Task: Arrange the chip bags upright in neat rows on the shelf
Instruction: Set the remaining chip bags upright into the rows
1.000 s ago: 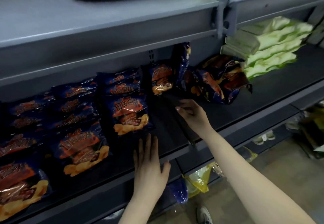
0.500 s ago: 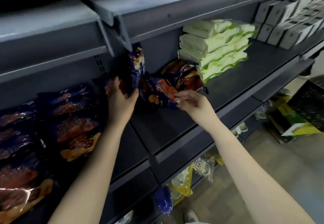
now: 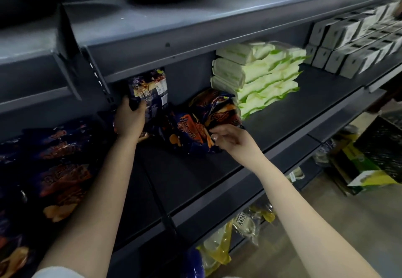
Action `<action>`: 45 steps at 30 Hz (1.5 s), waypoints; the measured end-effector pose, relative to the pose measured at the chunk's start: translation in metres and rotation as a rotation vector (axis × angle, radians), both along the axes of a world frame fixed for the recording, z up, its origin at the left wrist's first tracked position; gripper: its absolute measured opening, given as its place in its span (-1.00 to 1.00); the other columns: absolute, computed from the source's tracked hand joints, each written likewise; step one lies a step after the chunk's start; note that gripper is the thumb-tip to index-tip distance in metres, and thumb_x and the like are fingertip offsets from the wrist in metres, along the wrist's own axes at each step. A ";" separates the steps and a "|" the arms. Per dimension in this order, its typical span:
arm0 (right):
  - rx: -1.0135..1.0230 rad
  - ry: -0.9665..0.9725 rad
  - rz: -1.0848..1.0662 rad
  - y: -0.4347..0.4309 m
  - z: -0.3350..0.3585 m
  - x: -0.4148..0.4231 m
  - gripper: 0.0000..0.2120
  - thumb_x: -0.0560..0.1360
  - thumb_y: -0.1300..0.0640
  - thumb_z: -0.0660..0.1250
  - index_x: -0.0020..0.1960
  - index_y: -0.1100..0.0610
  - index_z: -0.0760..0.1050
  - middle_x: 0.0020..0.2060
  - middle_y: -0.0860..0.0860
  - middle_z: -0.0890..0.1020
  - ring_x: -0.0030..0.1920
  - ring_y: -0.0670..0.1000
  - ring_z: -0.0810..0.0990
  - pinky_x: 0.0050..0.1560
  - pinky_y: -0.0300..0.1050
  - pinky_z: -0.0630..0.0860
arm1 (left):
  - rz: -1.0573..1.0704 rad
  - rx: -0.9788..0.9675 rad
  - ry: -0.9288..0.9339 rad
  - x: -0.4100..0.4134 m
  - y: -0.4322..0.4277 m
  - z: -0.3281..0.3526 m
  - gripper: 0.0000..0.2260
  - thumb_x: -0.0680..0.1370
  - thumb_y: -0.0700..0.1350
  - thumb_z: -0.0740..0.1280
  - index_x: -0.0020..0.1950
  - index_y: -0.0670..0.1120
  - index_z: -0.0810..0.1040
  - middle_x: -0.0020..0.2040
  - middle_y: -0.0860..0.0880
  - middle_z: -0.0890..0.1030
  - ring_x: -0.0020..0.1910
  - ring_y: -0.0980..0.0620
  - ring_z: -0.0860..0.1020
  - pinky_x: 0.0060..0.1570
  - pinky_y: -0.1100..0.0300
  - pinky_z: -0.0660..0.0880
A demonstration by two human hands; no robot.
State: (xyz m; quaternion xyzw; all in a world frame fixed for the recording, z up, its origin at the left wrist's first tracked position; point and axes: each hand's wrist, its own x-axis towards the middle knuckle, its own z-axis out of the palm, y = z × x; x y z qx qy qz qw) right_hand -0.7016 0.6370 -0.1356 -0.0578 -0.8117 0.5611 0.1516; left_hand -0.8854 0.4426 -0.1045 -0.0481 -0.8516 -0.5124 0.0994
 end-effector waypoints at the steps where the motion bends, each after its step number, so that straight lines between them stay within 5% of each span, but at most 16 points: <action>1: 0.007 0.011 0.001 -0.001 0.000 -0.002 -0.88 0.55 0.10 0.30 0.05 -0.02 0.56 -0.06 0.00 0.66 -0.08 -0.08 0.63 -0.04 -0.19 0.53 | 0.007 0.027 0.045 0.000 -0.004 0.004 -0.55 0.58 -0.01 0.24 0.39 -0.22 0.31 0.36 -0.18 0.41 0.33 -0.17 0.38 0.29 0.03 0.33; 4: -0.005 0.074 -0.010 -0.008 0.005 -0.007 -0.85 0.55 0.21 0.28 0.06 0.06 0.56 -0.13 -0.05 0.64 -0.16 -0.15 0.61 -0.12 -0.29 0.49 | 0.006 0.179 0.183 0.012 -0.021 0.023 -0.74 0.58 -0.06 0.24 0.18 -0.19 0.47 0.10 -0.05 0.57 0.13 -0.02 0.54 0.13 0.14 0.43; 7: -0.060 0.155 -0.011 -0.024 0.013 -0.014 -0.77 0.53 0.34 0.26 0.10 0.09 0.52 -0.14 -0.12 0.60 -0.17 -0.18 0.57 -0.12 -0.38 0.45 | -0.004 0.294 0.233 0.033 -0.047 0.037 -0.97 0.54 0.01 0.28 -0.05 0.10 0.50 -0.09 0.15 0.57 -0.05 0.23 0.56 0.04 0.10 0.50; 10: -0.168 0.195 0.019 -0.048 0.021 -0.023 -0.71 0.53 0.26 0.30 0.22 0.07 0.44 -0.05 -0.11 0.58 -0.11 -0.23 0.57 -0.09 -0.38 0.46 | -0.016 0.298 0.128 0.055 -0.080 0.040 -0.86 0.45 0.17 0.31 -0.12 0.13 0.50 -0.04 0.06 0.60 0.00 0.04 0.57 0.10 -0.16 0.50; 12: -0.215 0.160 0.093 -0.070 0.025 -0.031 -0.59 0.51 0.13 0.35 0.33 0.08 0.36 0.03 -0.12 0.56 -0.05 -0.32 0.57 -0.08 -0.42 0.46 | -0.055 0.354 0.041 0.073 -0.102 0.033 -0.83 0.40 0.19 0.34 -0.15 0.13 0.57 -0.12 0.13 0.65 -0.06 0.09 0.60 0.08 -0.15 0.50; 16: -0.219 -0.024 0.406 -0.118 0.023 -0.044 -0.24 0.40 -0.14 0.42 0.48 0.04 0.18 0.20 -0.20 0.51 0.15 -0.35 0.49 0.12 -0.38 0.44 | 0.002 0.344 -0.112 0.115 -0.141 0.005 -0.53 0.27 0.34 0.36 0.12 0.20 0.56 0.07 0.12 0.64 0.09 0.02 0.59 0.13 -0.13 0.48; 20: -0.263 -0.134 0.603 -0.169 0.007 -0.050 -0.54 0.42 0.07 0.43 0.29 0.01 0.42 0.16 -0.08 0.60 0.19 -0.09 0.56 0.22 0.01 0.49 | 0.017 0.320 -0.159 0.147 -0.173 -0.015 -0.82 0.32 0.31 0.36 -0.10 0.39 0.56 -0.11 0.33 0.63 -0.07 0.27 0.60 0.04 0.00 0.51; 25: -0.335 -0.161 0.658 -0.215 -0.008 -0.049 -0.66 0.43 0.24 0.44 0.17 0.05 0.50 0.04 -0.03 0.66 0.09 -0.05 0.62 0.07 -0.13 0.55 | 0.143 0.132 -0.077 0.176 -0.216 -0.029 -0.61 0.19 0.39 0.31 -0.09 0.24 0.53 -0.05 0.29 0.59 0.07 0.19 0.53 0.15 0.03 0.45; 28: -0.385 -0.190 0.655 -0.234 -0.007 -0.050 -0.69 0.42 0.27 0.43 0.13 0.08 0.50 -0.10 -0.10 0.69 -0.05 -0.12 0.66 -0.08 -0.28 0.55 | 0.204 -0.037 -0.013 0.189 -0.231 -0.030 -0.92 0.43 0.24 0.27 -0.12 0.36 0.54 -0.06 0.26 0.60 -0.07 0.18 0.58 -0.03 0.16 0.50; 30: -0.439 -0.237 0.609 -0.240 -0.005 -0.053 -0.65 0.45 0.24 0.40 0.21 0.13 0.47 -0.17 -0.13 0.68 -0.15 -0.18 0.65 -0.19 -0.37 0.51 | 0.211 -0.046 0.034 0.193 -0.244 -0.033 -0.75 0.62 -0.08 0.16 0.05 0.29 0.50 0.07 0.09 0.61 -0.11 0.08 0.61 -0.22 0.24 0.50; 32: -0.481 -0.338 0.570 -0.241 -0.004 -0.056 -0.63 0.48 0.17 0.37 0.27 0.06 0.43 -0.09 -0.09 0.65 -0.09 -0.15 0.65 -0.22 -0.33 0.51 | 0.222 -0.056 0.100 0.197 -0.257 -0.037 -0.63 0.62 -0.23 0.14 0.21 0.25 0.42 0.30 0.08 0.48 0.03 0.20 0.59 -0.20 0.37 0.49; 34: -0.508 -0.500 0.548 -0.241 -0.003 -0.056 -0.66 0.48 0.10 0.36 0.24 -0.03 0.44 -0.01 -0.01 0.63 -0.04 -0.07 0.65 -0.24 -0.24 0.51 | 0.059 -0.213 0.163 0.205 -0.262 -0.034 -0.28 0.51 -0.32 0.33 0.37 0.38 0.17 0.48 0.24 0.15 0.37 0.32 0.27 0.14 0.52 0.32; 36: -0.500 -0.599 0.604 -0.242 -0.004 -0.056 -0.71 0.49 0.10 0.33 0.21 0.00 0.47 -0.07 0.03 0.66 -0.15 -0.05 0.67 -0.30 -0.25 0.53 | -0.091 -0.460 0.200 0.207 -0.257 -0.035 -0.01 0.36 -0.42 0.44 0.43 0.37 -0.01 0.51 0.27 -0.09 0.50 0.19 -0.07 0.38 0.39 0.08; 37: -0.490 -0.628 0.629 -0.243 -0.004 -0.055 -0.76 0.50 0.09 0.32 0.17 0.03 0.49 -0.17 0.00 0.69 -0.25 -0.08 0.68 -0.37 -0.29 0.52 | -0.125 -0.526 0.223 0.205 -0.257 -0.035 0.00 0.32 -0.46 0.45 0.44 0.32 0.06 0.52 0.22 -0.09 0.51 0.11 -0.11 0.41 0.31 0.00; 41: -0.583 -0.698 0.722 -0.236 -0.001 -0.055 -0.80 0.48 -0.11 0.28 -0.04 -0.05 0.62 -0.23 0.05 0.71 -0.25 0.07 0.70 -0.33 -0.14 0.60 | -0.163 -0.383 0.374 0.200 -0.247 -0.021 -0.54 0.34 -0.16 0.51 0.21 -0.01 0.53 0.39 0.01 0.35 0.47 -0.03 0.18 0.42 0.16 0.06; 45: -0.376 -0.585 0.654 -0.217 0.002 -0.059 -0.46 0.60 -0.21 -0.07 -0.09 0.01 0.62 -0.45 0.11 0.62 -0.31 0.17 0.68 -0.34 -0.05 0.61 | -0.027 0.069 0.198 0.198 -0.243 -0.012 -0.62 0.30 0.09 0.52 0.06 0.20 0.51 0.02 0.29 0.59 0.09 0.32 0.52 0.04 0.45 0.42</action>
